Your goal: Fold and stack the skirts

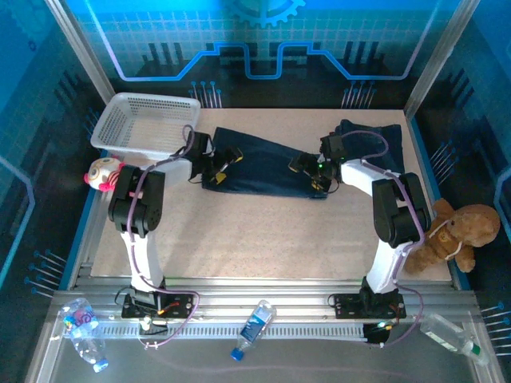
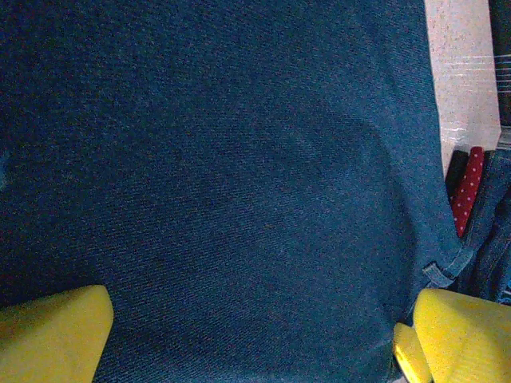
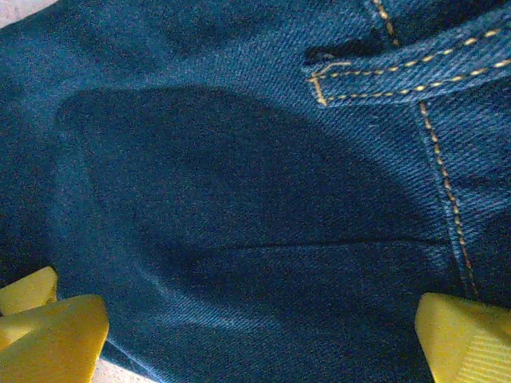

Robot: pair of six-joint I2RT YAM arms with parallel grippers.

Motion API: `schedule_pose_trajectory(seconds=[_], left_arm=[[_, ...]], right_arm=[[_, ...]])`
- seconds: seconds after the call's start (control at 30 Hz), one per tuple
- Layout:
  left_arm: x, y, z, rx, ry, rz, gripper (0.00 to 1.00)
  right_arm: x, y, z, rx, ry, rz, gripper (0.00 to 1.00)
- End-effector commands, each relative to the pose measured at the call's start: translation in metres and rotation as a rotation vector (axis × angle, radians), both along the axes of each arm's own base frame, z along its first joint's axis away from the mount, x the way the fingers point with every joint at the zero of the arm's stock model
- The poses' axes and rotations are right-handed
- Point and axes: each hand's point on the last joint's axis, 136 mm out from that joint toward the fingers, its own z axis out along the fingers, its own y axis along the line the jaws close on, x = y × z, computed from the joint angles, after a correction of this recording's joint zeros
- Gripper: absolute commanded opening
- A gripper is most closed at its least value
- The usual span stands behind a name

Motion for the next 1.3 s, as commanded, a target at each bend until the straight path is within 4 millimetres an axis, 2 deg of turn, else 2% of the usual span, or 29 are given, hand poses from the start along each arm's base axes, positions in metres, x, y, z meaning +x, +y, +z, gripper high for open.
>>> schedule_pose_trajectory(seconds=[0.0,0.07,0.1,0.2,0.3,0.37,0.43,0.57,0.7,0.77,0.9,1.0,1.07,1.13,1.2,1.27], left_arm=[[-0.068,0.029,-0.058,0.122,0.223,0.035,0.99],[-0.088,0.032,-0.051,0.117,0.228,0.045,0.99],[-0.096,0.033,-0.041,0.111,0.219,0.045,0.99],[-0.101,0.033,0.002,0.105,0.141,0.035,0.99],[-0.086,0.03,0.051,0.077,0.032,0.043,0.99],[-0.071,0.02,0.073,0.006,-0.017,0.054,0.99],[-0.052,0.008,0.087,-0.079,-0.067,0.074,0.99],[-0.016,0.003,0.087,-0.096,-0.102,0.121,0.99],[0.015,0.016,0.065,-0.022,-0.118,0.199,0.99],[0.021,0.027,0.043,0.051,-0.101,0.237,0.99],[0.024,0.054,-0.01,0.152,-0.03,0.294,0.99],[0.019,0.059,-0.025,0.172,-0.002,0.276,0.99],[0.016,0.053,-0.017,0.154,-0.023,0.239,0.99],[0.012,0.046,0.001,0.128,-0.05,0.203,0.99],[0.005,0.043,0.027,0.11,-0.077,0.178,0.99],[-0.003,0.043,0.055,0.104,-0.116,0.171,0.99]], right_arm=[[-0.044,0.007,-0.021,-0.046,0.107,0.082,1.0],[-0.06,0.011,-0.015,-0.059,0.11,0.119,1.0],[-0.065,0.01,-0.01,-0.069,0.108,0.136,1.0],[-0.065,0.013,0.02,-0.051,0.056,0.163,1.0],[-0.05,0.033,0.057,0.008,-0.031,0.197,1.0],[-0.038,0.049,0.072,0.051,-0.069,0.201,1.0],[-0.023,0.07,0.078,0.124,-0.105,0.2,1.0],[0.011,0.101,0.075,0.195,-0.151,0.183,1.0],[0.042,0.116,0.064,0.227,-0.192,0.154,1.0],[0.054,0.113,0.053,0.191,-0.203,0.136,0.99],[0.067,0.085,0.021,0.062,-0.207,0.089,0.99],[0.065,0.058,0.003,-0.019,-0.19,0.087,0.98],[0.06,0.042,0.004,-0.078,-0.181,0.084,0.98],[0.055,0.037,0.018,-0.111,-0.201,0.104,0.99],[0.051,0.047,0.037,-0.084,-0.22,0.142,1.0],[0.046,0.065,0.053,-0.036,-0.225,0.185,1.0]])
